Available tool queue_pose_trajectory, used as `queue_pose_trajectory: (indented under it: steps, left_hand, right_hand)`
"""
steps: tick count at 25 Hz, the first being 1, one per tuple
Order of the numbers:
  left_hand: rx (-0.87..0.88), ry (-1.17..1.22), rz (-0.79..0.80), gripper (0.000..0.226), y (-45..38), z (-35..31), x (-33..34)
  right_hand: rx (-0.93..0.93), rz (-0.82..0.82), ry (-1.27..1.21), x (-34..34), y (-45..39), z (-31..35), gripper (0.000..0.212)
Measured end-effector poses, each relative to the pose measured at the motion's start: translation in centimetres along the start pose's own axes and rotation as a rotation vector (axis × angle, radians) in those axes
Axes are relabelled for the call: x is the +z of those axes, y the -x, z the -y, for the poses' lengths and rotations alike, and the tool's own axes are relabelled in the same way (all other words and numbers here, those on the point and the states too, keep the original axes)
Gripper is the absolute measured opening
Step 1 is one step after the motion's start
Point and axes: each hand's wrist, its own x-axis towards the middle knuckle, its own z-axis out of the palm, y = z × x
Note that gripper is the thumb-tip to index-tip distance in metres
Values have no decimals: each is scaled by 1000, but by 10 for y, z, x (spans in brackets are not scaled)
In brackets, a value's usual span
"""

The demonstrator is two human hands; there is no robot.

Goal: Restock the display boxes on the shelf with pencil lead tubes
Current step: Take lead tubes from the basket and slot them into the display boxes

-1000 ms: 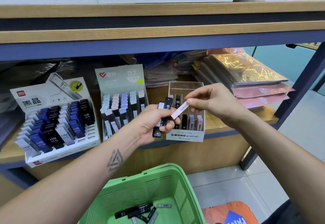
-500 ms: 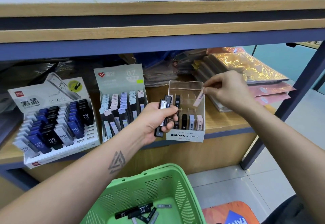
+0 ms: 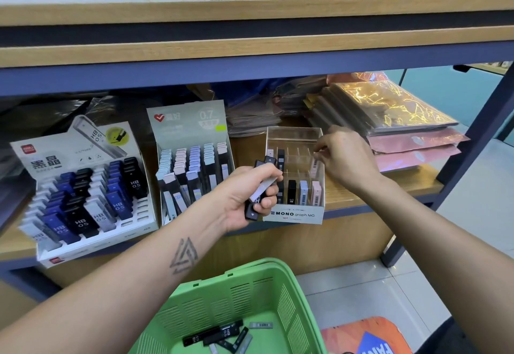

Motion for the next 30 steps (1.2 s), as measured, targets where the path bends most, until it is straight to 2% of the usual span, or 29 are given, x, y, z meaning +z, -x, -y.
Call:
queue_pose_trajectory:
  steps: [2,6,11,12,14,16,17,19,25,28,30]
  left_hand:
    - [-23,56,29,4,2,-1,0]
    - [-50,149,90,16,3,-2,-1]
    - [40,105,103,15,4,-3,0]
    - [72,78,90,15,5,-3,0]
    - [119,29,69,19,6,-3,0]
    - [152,4,56,22,6,-2,-1]
    - [166,-4,48,22,6,-1,-2]
    - [184,-19,33,25,6,-1,-3]
    - [134,27,67,24,11,-2,-5]
    - [144,-18,58,24,10,-1,-8]
    - [185,-74,-2,28,7,1,-8]
  right_hand:
    - [4,-2,17,5,-2,-1,10]
    - [-11,-27,83,11,-2,0,11]
    - [9,-38,44,9,2,0,13]
    - [21,-45,-20,6,3,4,13]
    - [103,45,-350,-5,5,17,12]
    - [186,303,-802,-19,9,30,11]
    - [194,414,-933,-24,12,35,12]
    - [196,511,-1036,-23,17,39,12]
    - [378,473,-1314,-23,14,41,13]
    - [403,488,-1356,-31,12,36,18]
    - [421,499,-1327,-34,14,35,21]
